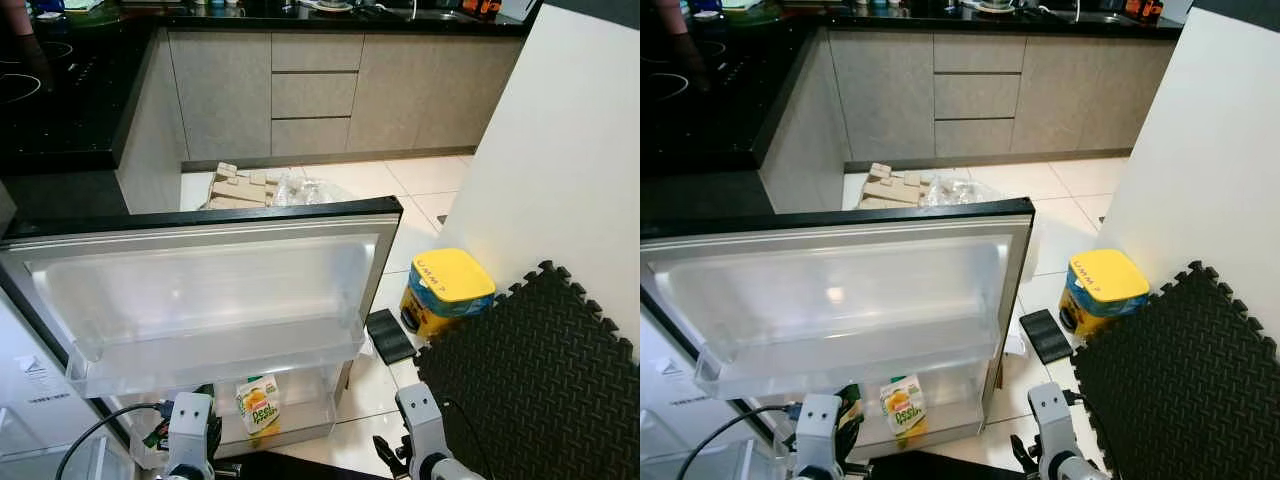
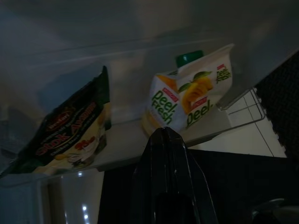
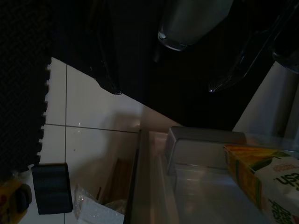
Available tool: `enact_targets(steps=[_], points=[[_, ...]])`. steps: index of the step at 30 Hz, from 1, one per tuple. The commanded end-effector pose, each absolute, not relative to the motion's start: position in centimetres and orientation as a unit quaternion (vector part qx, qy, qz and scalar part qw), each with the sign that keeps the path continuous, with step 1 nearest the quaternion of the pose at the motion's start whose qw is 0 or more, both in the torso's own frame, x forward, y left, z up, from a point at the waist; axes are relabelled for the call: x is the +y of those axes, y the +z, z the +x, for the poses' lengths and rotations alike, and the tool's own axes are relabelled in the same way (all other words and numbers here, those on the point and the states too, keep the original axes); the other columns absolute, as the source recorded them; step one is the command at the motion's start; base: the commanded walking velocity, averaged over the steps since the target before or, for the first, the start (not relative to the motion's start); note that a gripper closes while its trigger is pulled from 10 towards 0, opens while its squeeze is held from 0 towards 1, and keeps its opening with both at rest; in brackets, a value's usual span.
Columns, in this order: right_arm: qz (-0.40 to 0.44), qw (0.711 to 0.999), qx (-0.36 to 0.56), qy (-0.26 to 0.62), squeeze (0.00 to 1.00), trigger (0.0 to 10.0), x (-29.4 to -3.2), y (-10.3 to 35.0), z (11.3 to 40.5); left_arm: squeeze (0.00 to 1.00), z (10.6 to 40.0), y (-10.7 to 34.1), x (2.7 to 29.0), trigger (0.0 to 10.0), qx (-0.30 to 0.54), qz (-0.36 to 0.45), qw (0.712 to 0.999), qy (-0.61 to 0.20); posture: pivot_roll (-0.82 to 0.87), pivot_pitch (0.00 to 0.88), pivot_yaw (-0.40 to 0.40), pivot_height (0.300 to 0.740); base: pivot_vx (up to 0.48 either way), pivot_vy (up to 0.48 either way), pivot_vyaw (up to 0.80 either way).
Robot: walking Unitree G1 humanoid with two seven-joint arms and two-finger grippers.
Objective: Restocking fridge
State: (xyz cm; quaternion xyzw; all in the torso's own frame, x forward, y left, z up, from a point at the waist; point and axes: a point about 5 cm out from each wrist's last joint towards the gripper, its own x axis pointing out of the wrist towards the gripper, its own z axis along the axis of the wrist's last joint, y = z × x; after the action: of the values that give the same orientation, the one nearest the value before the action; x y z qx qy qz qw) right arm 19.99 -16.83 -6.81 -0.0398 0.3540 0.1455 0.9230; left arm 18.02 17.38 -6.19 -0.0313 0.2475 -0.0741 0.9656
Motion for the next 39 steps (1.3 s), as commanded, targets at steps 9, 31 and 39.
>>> enact_targets(steps=[9, 31, 39], points=[[-0.041, 0.922, 0.359, 0.142, 0.0, 10.0, -17.15, -6.85, 19.94, 0.0, 17.45, -6.56, 16.98, 10.0, 0.258, -0.033, 0.962, -0.077, -0.07, 0.015, -0.086, 0.713, 0.0, -0.342, 0.0], [-0.043, 0.921, 0.358, 0.144, 0.0, 10.0, -17.01, -6.86, 19.94, 0.0, 17.37, -6.72, 17.22, 10.0, 0.266, -0.046, 0.961, -0.062, -0.07, 0.023, -0.085, 0.713, 0.0, -0.299, 0.0], [-0.043, 0.922, 0.357, 0.145, 0.0, 10.0, -16.84, -6.78, 20.14, 0.0, 17.36, -6.74, 17.39, 10.0, 0.267, -0.05, 0.961, -0.056, -0.07, 0.025, -0.085, 0.713, 0.0, 0.0, 0.0]])
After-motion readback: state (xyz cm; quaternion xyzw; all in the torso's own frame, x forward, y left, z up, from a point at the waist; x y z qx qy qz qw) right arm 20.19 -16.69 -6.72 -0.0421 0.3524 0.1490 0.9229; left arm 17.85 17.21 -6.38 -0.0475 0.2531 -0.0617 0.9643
